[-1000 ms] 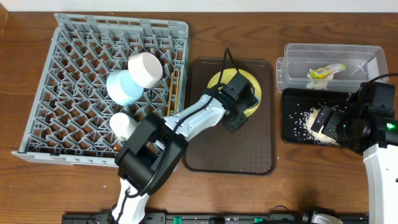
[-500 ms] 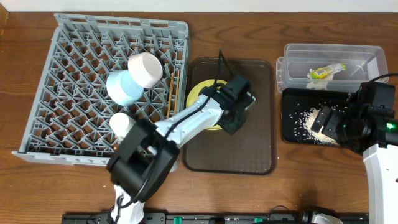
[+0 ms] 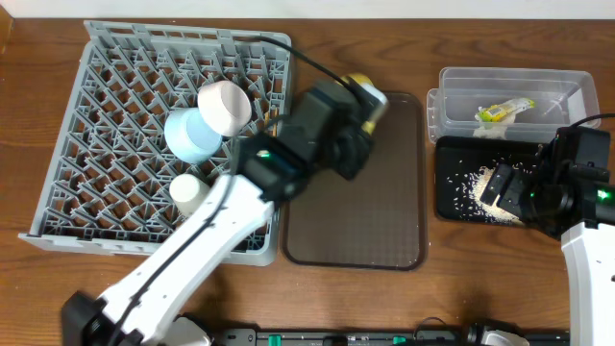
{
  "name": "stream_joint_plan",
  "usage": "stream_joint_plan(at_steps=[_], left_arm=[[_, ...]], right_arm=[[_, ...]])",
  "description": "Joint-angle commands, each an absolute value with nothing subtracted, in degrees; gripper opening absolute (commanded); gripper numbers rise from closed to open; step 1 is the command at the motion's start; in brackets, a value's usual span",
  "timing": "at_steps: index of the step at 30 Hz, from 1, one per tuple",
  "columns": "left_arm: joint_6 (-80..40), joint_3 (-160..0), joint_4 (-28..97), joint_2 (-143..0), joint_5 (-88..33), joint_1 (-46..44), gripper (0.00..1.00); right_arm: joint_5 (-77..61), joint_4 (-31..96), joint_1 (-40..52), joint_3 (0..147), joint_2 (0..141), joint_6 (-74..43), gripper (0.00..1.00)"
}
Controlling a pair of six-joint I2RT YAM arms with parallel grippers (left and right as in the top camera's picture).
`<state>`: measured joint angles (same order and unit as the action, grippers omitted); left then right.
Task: Sort waste into correct bins and load items into the dishwasher
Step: 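Lift the yellow plate and stand it upright in the rack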
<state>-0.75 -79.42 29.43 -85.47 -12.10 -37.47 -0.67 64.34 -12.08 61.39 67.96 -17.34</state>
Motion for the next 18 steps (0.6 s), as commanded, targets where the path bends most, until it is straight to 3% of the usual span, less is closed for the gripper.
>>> stream_joint_plan(at_steps=[1,9,18], left_arm=[[-6.7,-79.5,28.4,-82.3,-12.0,-32.7,0.06],[-26.3,-79.4,28.0,-81.5,-15.4,-20.1,0.06],[-28.2,-79.4,26.9,-84.0,-31.9,-12.1,0.06]], right_arm=[[-1.0,64.4,-12.4,61.9,67.4,-16.6,0.99],[-0.9,64.4,-12.4,61.9,67.4,-16.6,0.99],[-1.0,64.3,-12.4,61.9,67.4,-16.6,0.99]])
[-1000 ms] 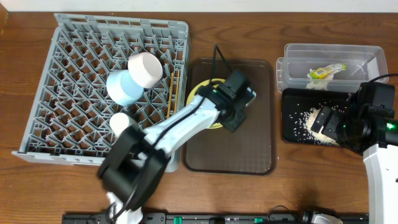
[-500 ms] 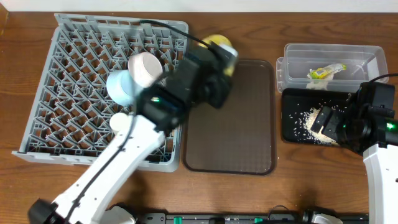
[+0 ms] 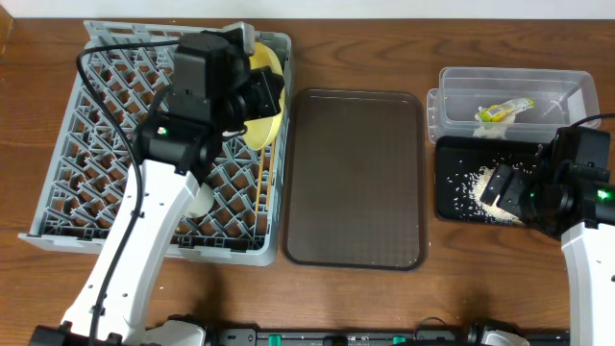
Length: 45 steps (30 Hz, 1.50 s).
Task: Sort waste into correct bins and load items into the dishwasher
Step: 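Lift the yellow plate and stand it upright in the rack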
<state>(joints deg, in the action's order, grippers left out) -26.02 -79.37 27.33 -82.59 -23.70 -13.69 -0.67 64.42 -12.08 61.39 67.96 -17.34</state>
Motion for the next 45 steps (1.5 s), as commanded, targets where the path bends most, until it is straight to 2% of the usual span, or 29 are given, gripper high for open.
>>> stream_joint_plan(at_steps=[1,8,17,20,21,24,27,28,32,36,45], left_arm=[[-28.2,-79.4,26.6,-84.4,-33.9,-11.6,0.06],[-28.2,-79.3,26.4,-87.7,-39.7,-9.4,0.06],[-28.0,-79.1,26.5,-90.6,-39.8,-8.8,0.06],[-24.9,-79.0,27.3,-90.7,-37.7,-8.1,0.15],[-24.0,-79.0,28.2,-90.7,-35.9,-7.8,0.22],[-21.4,-79.0,32.1,-90.7,-28.6,-7.0,0.33],[-17.9,-79.0,35.7,-90.7,-23.6,-6.0,0.42],[-17.0,-79.0,36.7,-90.7,-22.8,-5.6,0.49],[-15.2,-79.0,39.8,-89.6,-22.4,-3.4,0.58],[-14.1,-79.0,40.9,-86.6,-22.4,-1.6,0.64],[-11.3,-79.0,42.3,-76.9,-21.3,-1.3,0.65]], right_arm=[[-1.0,64.3,-12.4,61.9,67.4,-16.6,0.99],[-1.0,64.6,-12.4,61.9,67.4,-16.6,0.99],[-1.0,64.7,-12.4,61.9,67.4,-16.6,0.99],[-1.0,64.9,-12.4,61.9,67.4,-16.6,0.99],[-1.0,64.9,-12.4,61.9,67.4,-16.6,0.99],[-0.9,64.9,-12.4,61.9,67.4,-16.6,0.99],[-1.0,64.9,-12.4,61.9,67.4,-16.7,0.99],[-1.0,64.9,-12.4,61.9,67.4,-16.6,0.99],[-1.0,64.3,-12.4,61.9,67.4,-16.7,0.99],[-2.1,61.3,-12.4,61.9,67.4,-16.6,0.99],[-12.8,50.5,-12.1,61.9,67.4,-14.9,0.99]])
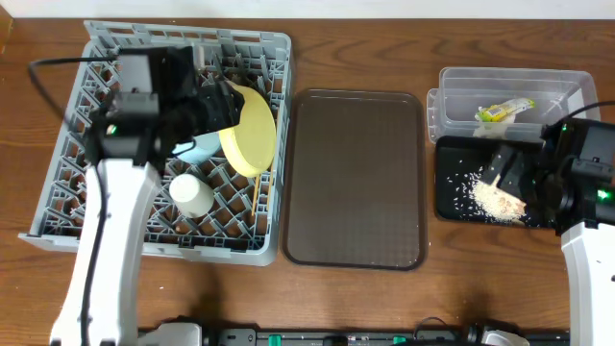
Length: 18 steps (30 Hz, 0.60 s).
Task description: Sort waste into correct bins and load items into the dishwasher
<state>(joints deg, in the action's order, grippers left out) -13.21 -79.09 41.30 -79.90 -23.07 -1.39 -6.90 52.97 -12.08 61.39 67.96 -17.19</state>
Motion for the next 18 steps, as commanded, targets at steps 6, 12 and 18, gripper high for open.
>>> stream_joint_plan(at_steps=[6,12,18], left_arm=[[-11.4,-79.0,49.9,-75.4,-6.7,-1.3,0.65],[-11.9,-79.0,64.4,-76.8,-3.8,-1.3,0.70],[-11.8,-79.0,71.9,-74.8,-2.9,-1.3,0.70]], right_arm=[[-23.6,41.7,-9.1,61.9,67.7,-0.3,0.99],[-20.2,43.7,-4.1,61.9,71.2,1.4,0.99],[-14.7,52.9,-3.0,61.9,73.4,1.0,0.99]])
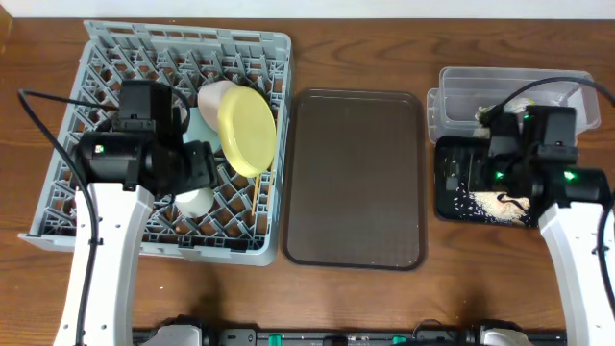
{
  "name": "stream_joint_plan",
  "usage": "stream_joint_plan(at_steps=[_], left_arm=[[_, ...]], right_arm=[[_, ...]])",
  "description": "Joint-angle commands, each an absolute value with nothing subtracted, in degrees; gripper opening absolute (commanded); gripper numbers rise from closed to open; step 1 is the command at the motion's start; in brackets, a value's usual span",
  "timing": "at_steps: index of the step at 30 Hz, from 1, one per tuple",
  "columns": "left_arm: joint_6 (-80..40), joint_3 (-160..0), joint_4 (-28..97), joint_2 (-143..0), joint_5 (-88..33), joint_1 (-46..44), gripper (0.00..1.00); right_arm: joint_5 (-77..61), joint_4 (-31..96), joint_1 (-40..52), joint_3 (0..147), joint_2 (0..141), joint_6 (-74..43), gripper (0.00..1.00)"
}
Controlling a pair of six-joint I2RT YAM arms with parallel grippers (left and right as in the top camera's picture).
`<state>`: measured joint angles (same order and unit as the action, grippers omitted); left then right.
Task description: Sort waste into correct bins and load items into the dishwasher
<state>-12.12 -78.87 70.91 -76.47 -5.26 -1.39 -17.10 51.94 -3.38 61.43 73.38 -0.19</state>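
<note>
A yellow plate (247, 130) stands on edge, tilted, in the grey dish rack (96, 58), with a cream cup (213, 96) behind it and a white cup (197, 200) in front. My left gripper (205, 165) hangs over the rack just left of the plate, apart from it, and looks open and empty. My right arm covers the black bin (461, 187), which holds scattered rice (500, 202). The right gripper (492, 123) points at the clear bin (519, 82); its fingers are hidden under the wrist.
A brown tray (356, 178) lies between the rack and the bins with nothing on it. A light blue cup (199, 123) shows partly behind the left arm. A yellow-green wrapper (483, 114) peeks out in the clear bin. Cables trail from both arms.
My left gripper has let go of the yellow plate and drawn back toward the front left; the plate stays standing in the rack. My right arm has moved toward the clear bin.
My left gripper first held the yellow plate at the tray's far left corner. Then it was over the rack's right side with it, then lower among the cups. Now the plate stands free. My right arm hovered over the black bin and has now shifted back.
</note>
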Motion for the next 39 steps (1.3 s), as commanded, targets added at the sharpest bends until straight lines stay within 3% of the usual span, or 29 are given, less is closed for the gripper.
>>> stream_joint_plan(at_steps=[1,6,11,13,14,17,39], left_arm=[[-11.7,-78.8,72.0,-73.6,-2.3,-1.3,0.70],[-6.6,-73.8,68.2,-62.5,-2.3,-2.5,0.70],[-4.5,-61.1,59.9,-42.0,-0.9,-3.7,0.72],[-4.5,-56.9,58.2,-35.5,-0.8,-3.7,0.76],[-4.5,-54.6,56.8,-31.7,-0.8,-3.7,0.85],[-4.5,-51.5,55.3,-26.0,-0.8,-3.7,0.86],[-4.5,-51.2,56.7,-22.7,-0.8,-3.7,0.94]], right_arm=[[-14.1,53.6,-3.0,61.9,72.9,-0.2,0.99],[-11.9,54.8,-3.0,60.0,68.0,-1.8,0.99],[-10.5,48.8,-3.0,50.9,52.8,-1.9,0.99],[-10.5,47.9,-3.0,47.9,46.6,-2.1,0.99],[-10.5,47.1,-3.0,46.3,42.6,-2.1,0.99],[-10.4,47.0,-3.0,44.2,36.1,-2.1,0.99],[-9.4,48.4,-3.0,43.8,30.8,-0.9,0.99]])
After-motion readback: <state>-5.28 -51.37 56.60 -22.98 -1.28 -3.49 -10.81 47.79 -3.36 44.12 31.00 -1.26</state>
